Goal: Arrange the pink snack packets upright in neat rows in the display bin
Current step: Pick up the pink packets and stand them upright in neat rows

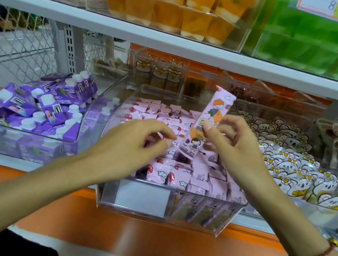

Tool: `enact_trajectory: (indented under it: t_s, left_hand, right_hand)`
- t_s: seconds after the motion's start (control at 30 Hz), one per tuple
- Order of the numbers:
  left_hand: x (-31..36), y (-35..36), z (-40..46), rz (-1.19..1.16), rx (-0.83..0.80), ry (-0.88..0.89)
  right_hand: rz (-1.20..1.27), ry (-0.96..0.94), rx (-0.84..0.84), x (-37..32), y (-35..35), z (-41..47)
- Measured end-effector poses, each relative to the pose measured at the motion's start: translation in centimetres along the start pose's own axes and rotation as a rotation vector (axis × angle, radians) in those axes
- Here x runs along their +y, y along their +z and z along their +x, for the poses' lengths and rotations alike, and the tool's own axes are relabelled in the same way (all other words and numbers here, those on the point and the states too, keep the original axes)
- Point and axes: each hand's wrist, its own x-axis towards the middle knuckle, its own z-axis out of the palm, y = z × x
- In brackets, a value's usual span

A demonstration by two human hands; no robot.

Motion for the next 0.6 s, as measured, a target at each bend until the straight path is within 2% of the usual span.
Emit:
enact_trajectory:
  t_s: [0.07, 0.13, 0.2, 0.33, 0.47, 0.53, 0.6]
  left_hand:
    - [-0.3, 0.4, -0.2, 0.296, -0.082, 0.071]
    - [-0.4, 0.6, -0.1, 0.434, -0.107, 0.128]
    - [-0.5, 0.6, 0.0, 0.453, -0.107, 0.147]
    - [-0.6, 0.6, 0.0, 0.445, -0.106, 0.147]
    - [-0.7, 0.6, 0.0, 0.443, -0.103, 0.147]
    - [-0.8, 0.6, 0.0, 0.440, -0.107, 0.150]
    - [-0.8, 0.5, -0.1, 0.430, -0.103, 0.150]
  right_hand:
    - [0.058, 0.069, -0.006, 0.4, 0.0, 0.1]
    - [0.062, 0.033, -0.013, 0.6, 0.3, -0.1]
    - [0.008, -0.031, -0.035, 0.8, 0.5, -0.4]
    - [-0.397, -0.174, -0.049, 0.6, 0.1, -0.5]
    - [-0.535, -0.284, -0.151, 0.1, -0.6, -0.7]
    - [-0.740, -0.358, -0.154, 0.5, -0.5, -0.8]
    - [-0.928, -0.335, -0.196, 1.1, -0.2, -0.7]
